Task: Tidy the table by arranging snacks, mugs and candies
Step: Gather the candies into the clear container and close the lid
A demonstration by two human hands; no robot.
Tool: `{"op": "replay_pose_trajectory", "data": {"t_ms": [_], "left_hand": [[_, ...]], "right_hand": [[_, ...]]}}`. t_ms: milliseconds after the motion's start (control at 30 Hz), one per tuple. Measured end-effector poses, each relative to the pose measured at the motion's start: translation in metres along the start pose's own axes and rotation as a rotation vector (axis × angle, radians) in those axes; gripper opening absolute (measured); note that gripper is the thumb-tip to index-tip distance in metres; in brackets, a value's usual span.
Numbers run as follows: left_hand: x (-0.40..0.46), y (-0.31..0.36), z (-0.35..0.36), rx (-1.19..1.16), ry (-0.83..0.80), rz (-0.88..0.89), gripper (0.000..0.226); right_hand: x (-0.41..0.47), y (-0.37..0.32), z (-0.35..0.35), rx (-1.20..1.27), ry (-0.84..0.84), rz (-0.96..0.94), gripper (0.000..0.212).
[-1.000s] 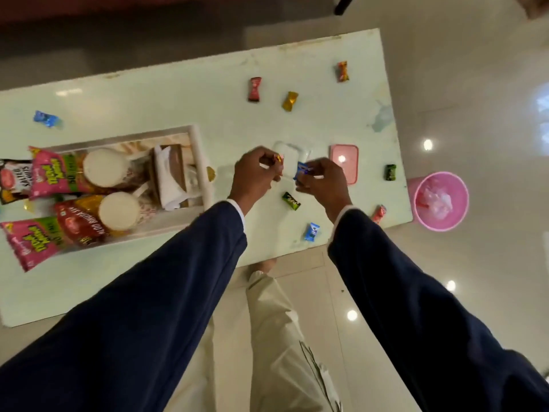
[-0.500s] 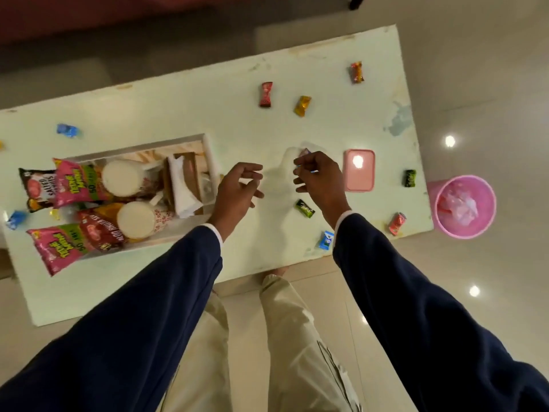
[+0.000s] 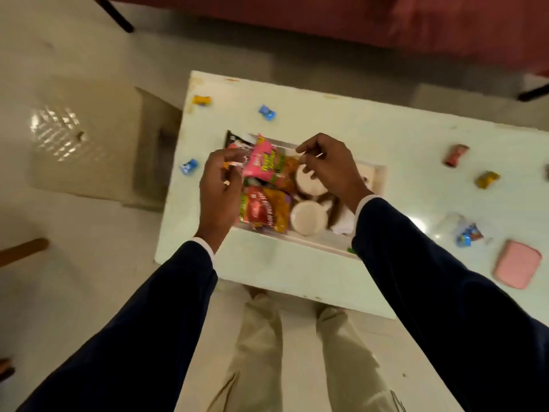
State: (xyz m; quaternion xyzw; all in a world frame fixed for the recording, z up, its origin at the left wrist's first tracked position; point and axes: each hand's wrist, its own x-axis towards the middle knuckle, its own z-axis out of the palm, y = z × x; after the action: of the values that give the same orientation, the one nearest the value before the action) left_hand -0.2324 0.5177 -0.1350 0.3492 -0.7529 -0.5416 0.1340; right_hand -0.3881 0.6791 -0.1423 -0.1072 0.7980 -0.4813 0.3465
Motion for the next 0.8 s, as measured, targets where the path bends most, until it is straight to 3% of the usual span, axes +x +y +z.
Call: {"op": "replay_pose_trajectory", "data": {"t_ms": [133, 267, 400, 500, 667, 800], "left_hand": [[0.035, -0.064, -0.091, 0.129, 0.146, -0.076, 0.034], [0.067, -0.121, -0.133, 0.349, 0.012, -0.215, 0.040], [0.104, -0.136, -0.133, 0.654, -0.091, -0.070, 0.050], [0.124, -0.147, -0.123, 0.794, -0.113, 0.095, 0.050], [0.129, -0.182, -0.127, 0.742, -0.225, 0.173, 0.023], [0.113, -0.194, -0.134, 0.438, -0.181, -0.033, 0.026]], "right_hand": [[0.042, -0.037, 0.064, -0.196, -0.072, -0.093, 0.015], [0.086, -0.059, 0.128, -0.394, -0.179, -0.157, 0.015], [0.139, -0.069, 0.174, -0.622, -0.191, -0.286, 0.023], [0.177, -0.072, 0.198, -0.817, -0.191, -0.348, 0.045], [0.223, -0.079, 0.234, -1.005, -0.189, -0.364, 0.065], [0.222, -0.069, 0.255, -1.168, -0.235, -0.324, 0.059]]}}
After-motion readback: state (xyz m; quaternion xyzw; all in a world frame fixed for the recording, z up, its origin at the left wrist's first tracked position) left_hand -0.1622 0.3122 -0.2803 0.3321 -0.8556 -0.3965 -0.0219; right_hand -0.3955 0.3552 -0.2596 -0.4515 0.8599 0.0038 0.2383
